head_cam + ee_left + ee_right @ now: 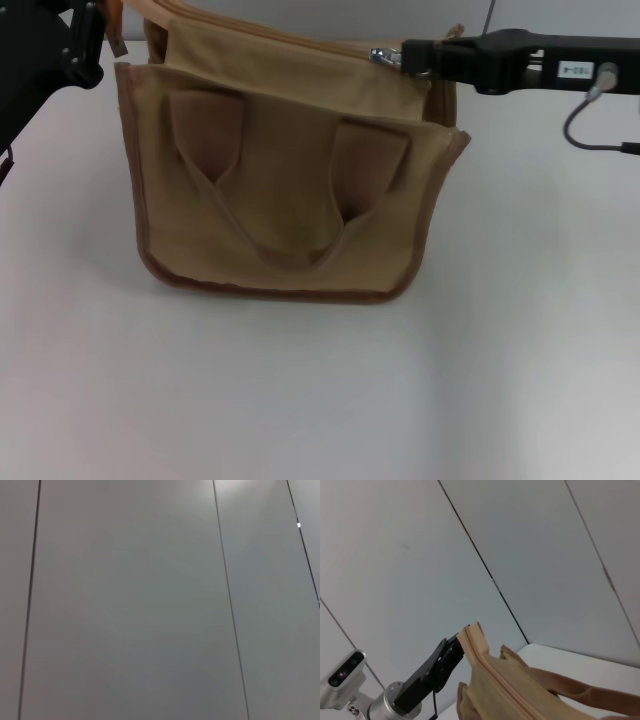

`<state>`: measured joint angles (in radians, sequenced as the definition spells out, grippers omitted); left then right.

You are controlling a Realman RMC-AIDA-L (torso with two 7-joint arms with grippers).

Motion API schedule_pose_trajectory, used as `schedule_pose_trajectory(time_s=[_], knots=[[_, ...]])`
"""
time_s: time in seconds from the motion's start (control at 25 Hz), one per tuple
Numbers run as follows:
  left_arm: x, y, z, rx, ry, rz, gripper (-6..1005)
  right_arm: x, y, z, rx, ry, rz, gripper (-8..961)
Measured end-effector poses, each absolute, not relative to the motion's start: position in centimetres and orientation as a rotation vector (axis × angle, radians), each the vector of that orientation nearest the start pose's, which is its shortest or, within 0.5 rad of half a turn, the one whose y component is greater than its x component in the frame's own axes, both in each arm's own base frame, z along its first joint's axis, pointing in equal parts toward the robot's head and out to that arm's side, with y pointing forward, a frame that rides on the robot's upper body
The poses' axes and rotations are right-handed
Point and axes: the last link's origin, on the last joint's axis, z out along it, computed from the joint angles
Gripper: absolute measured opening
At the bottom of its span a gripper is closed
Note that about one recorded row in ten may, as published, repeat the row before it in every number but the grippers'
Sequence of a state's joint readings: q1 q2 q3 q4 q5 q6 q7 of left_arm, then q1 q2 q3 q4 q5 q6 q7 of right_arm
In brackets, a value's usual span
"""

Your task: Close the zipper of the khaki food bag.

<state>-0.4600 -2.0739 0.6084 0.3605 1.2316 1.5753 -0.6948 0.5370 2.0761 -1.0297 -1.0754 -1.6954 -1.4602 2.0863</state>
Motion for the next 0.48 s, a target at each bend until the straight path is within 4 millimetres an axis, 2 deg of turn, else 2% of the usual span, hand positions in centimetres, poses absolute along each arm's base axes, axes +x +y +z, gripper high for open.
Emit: schedule_pose_trajectory(time_s=[0.48], knots=[[-27.3, 33.2, 4.9, -1.903, -0.188, -1.134, 114, 18.2, 35.6, 6.0, -2.616, 0.956, 0.919, 1]])
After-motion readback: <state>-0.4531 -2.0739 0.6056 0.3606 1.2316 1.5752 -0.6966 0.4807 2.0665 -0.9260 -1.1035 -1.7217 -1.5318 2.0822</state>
